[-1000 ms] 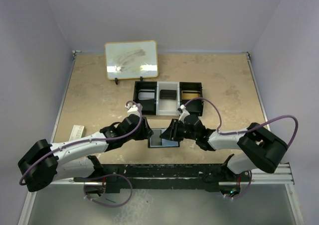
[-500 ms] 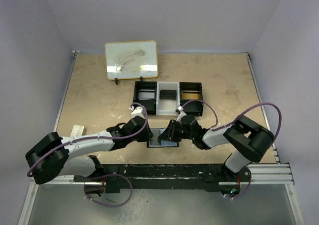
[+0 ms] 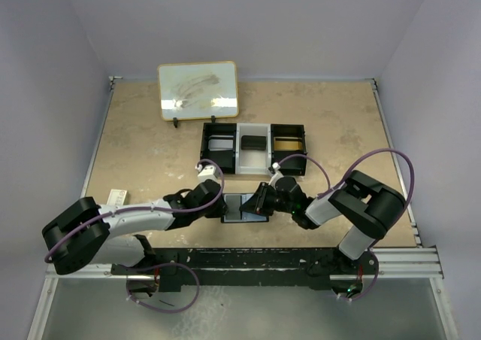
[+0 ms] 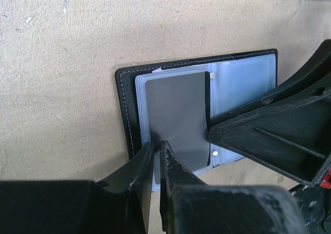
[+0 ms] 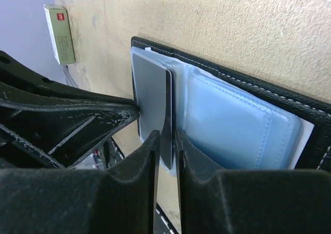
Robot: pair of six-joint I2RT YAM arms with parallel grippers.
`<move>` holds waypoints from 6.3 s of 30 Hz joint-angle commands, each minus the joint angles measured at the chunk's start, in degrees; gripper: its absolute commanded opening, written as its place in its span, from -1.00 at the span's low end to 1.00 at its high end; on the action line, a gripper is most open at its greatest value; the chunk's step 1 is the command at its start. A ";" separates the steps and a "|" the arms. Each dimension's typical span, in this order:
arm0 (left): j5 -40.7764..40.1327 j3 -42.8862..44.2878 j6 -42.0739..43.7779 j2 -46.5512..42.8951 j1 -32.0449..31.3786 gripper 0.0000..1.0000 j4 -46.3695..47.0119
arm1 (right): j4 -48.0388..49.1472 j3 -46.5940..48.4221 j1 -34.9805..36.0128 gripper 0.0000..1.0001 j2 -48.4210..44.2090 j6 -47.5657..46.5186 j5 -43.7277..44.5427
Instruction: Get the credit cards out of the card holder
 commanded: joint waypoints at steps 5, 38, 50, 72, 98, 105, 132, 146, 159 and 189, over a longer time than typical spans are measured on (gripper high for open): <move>-1.09 -1.07 -1.04 0.92 -1.70 -0.91 0.53 | 0.79 0.17 0.43 -0.78 0.52 -0.61 -2.36; -3.06 -0.37 -0.99 -1.08 -2.17 -0.91 -3.31 | -2.80 3.87 0.35 -0.52 1.83 -4.41 -2.89; -0.72 -0.94 -0.94 0.38 -2.41 -0.92 0.02 | -0.01 5.28 0.92 -0.59 0.21 -7.44 -5.74; -2.73 -1.37 -1.12 -1.79 -2.63 -0.90 -1.29 | -14.98 4.08 0.45 -1.00 -9.49 -7.72 1.97; -1.17 -2.09 -0.81 0.84 -2.78 -0.90 0.27 | -11.61 4.68 0.28 -1.00 -5.24 -8.43 -0.72; -2.45 -2.05 -0.94 -0.10 -2.78 -0.89 -1.28 | -12.01 2.69 -0.50 -1.00 -8.61 -8.06 0.10; -1.55 -0.37 0.45 1.40 -2.78 -0.89 -1.39 | -13.02 2.72 -1.41 -0.50 -5.55 -7.91 -0.49; -2.93 -0.71 0.07 0.52 -2.78 -0.89 -2.67 | -11.62 0.02 -1.41 -1.00 -7.48 -5.78 2.52; -3.41 -0.11 -0.10 -0.24 -2.77 -0.89 -3.23 | -15.36 0.42 -1.59 -1.00 -9.06 -8.83 2.96; -2.87 0.70 0.33 -0.44 -2.76 -0.87 -3.16 | -12.59 -0.60 -2.38 -0.78 -9.70 -7.82 0.16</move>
